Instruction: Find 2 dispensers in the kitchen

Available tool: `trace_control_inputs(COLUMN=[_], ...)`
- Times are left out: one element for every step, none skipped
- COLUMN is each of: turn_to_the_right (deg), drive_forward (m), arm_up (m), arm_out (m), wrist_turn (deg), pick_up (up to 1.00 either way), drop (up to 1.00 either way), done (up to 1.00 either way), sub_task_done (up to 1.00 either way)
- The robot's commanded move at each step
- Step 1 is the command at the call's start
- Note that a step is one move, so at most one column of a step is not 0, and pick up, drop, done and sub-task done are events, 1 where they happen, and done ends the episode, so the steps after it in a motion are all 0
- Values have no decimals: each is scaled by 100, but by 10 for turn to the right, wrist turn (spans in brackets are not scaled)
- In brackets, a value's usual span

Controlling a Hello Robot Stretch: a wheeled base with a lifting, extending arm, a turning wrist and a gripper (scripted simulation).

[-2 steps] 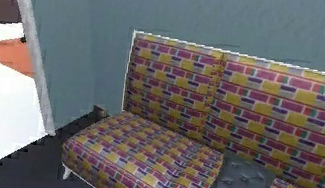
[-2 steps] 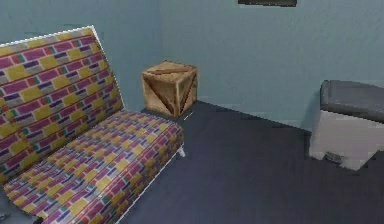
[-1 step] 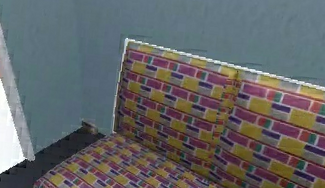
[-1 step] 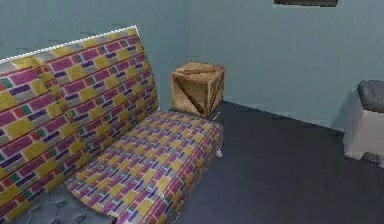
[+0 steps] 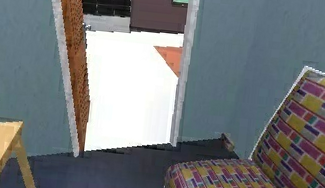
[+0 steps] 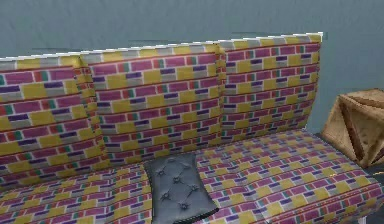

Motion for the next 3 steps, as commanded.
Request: trace_control_inputs(turn_to_the_right=[-150,0,-60], drive_forward=[0,100,0], arm_up=[0,0,0], arm_out=[0,0,0], wrist_turn=[0,0,0], pick_up=[0,0,0], drop=[0,0,0], done=[0,0,0], sub_task_done=[0,0,0])
